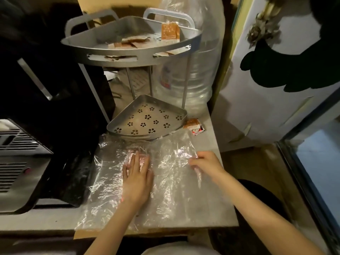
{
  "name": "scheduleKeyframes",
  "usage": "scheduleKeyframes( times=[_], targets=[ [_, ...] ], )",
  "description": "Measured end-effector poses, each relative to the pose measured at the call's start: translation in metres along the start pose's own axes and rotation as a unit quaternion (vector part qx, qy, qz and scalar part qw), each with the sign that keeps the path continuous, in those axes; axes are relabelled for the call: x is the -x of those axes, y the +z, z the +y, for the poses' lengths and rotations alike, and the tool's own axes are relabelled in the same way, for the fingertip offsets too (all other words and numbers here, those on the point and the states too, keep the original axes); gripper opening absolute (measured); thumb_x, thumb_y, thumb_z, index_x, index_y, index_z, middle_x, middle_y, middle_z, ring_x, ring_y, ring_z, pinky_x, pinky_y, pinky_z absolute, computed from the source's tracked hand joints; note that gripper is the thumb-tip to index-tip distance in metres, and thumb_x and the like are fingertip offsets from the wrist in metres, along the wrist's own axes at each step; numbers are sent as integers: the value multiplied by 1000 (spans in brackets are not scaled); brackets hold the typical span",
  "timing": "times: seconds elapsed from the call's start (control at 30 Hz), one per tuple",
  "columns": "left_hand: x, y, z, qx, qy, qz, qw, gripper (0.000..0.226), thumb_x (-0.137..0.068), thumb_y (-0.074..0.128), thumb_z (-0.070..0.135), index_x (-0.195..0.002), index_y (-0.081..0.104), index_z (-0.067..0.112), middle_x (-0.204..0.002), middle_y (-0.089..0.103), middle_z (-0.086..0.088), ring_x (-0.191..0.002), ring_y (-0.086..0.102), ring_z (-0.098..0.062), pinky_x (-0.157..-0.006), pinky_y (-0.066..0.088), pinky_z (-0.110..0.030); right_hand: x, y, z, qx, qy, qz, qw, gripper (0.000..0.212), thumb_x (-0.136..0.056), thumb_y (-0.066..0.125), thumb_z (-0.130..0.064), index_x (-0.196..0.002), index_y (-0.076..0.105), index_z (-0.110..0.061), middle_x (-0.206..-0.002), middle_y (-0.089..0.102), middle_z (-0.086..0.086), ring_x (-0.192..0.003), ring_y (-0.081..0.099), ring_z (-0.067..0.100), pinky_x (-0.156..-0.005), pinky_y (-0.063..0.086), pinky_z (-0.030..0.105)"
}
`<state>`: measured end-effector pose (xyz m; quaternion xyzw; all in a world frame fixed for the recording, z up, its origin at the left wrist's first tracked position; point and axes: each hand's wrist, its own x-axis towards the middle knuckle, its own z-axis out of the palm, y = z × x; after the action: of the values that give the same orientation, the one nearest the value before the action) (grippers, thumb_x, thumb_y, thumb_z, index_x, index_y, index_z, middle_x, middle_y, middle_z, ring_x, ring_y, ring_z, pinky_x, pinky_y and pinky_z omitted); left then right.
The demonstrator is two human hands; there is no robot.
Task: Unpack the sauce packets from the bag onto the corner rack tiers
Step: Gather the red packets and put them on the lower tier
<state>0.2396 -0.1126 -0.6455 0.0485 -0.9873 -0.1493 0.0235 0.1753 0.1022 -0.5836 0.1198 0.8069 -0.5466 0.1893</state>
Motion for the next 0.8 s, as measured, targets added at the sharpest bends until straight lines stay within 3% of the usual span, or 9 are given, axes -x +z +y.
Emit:
scheduleKeyframes(
  times=[0.03,0.17,0.3,0.43,0.57,0.67,0.73,0.8],
  targets=[
    [-1,1,-1,3,-6,-2,1000,62,-84,-5,60,-140,-6,36,-151,-10,-2,-140,-17,-22,-116,-7,-44,0,0,-5,2,-14,1,1000,3,-76,66,-2,-78,67,-3,-75,66,12,-66,63,22,-60,51,31],
    [-1,-2,-2,69,-26,0,997,67,-78,-15,65,-140,-5,41,-153,-11,5,-140,-18,-13,-116,-10,-37,5,-1,-28,24,-51,-15,998,6,-86,57,-5,-83,61,-8,-74,68,7,-55,67,18,-43,50,24],
    [2,-4,-2,131,-54,-12,990,70,-78,-7,61,-143,-1,37,-155,-4,6,-141,-9,-8,-114,-9,-33,14,-16,-61,22,-109,-7,994,10,-86,58,-5,-91,63,1,-66,67,4,-49,65,13,-51,54,27],
    [-1,0,-9,117,-68,-57,989,82,-72,-10,63,-145,7,31,-157,1,0,-144,-3,-15,-115,-7,-38,34,-30,-100,-22,-146,-25,989,8,-80,57,3,-77,63,-2,-64,66,9,-43,60,11,-43,52,24],
    [-4,-16,6,195,-105,-49,974,58,-93,19,51,-142,29,21,-157,5,-6,-144,-1,-19,-117,0,-40,48,-31,-132,-22,-173,-64,983,9,-79,56,7,-74,62,1,-54,67,3,-46,61,12,-41,52,22],
    [-6,-32,21,265,-78,12,961,49,-94,40,39,-134,43,10,-151,28,-11,-139,23,-22,-112,17,-36,53,-25,-146,21,-203,-87,975,5,-79,57,6,-79,62,6,-63,70,11,-55,64,23,-46,54,25],
    [-8,-44,31,418,-113,-34,901,53,-89,51,40,-132,45,10,-142,42,-9,-125,42,-19,-106,31,-33,58,-23,-154,47,-231,-100,967,9,-79,59,4,-84,63,9,-69,70,15,-60,66,24,-51,54,24],
    [-13,-54,40,608,-165,-106,769,67,-79,58,48,-130,45,7,-136,49,-12,-113,53,-19,-99,40,-33,64,-23,-162,54,-261,-115,957,9,-78,62,2,-85,65,7,-67,70,9,-60,66,14,-54,53,20]
  ],
)
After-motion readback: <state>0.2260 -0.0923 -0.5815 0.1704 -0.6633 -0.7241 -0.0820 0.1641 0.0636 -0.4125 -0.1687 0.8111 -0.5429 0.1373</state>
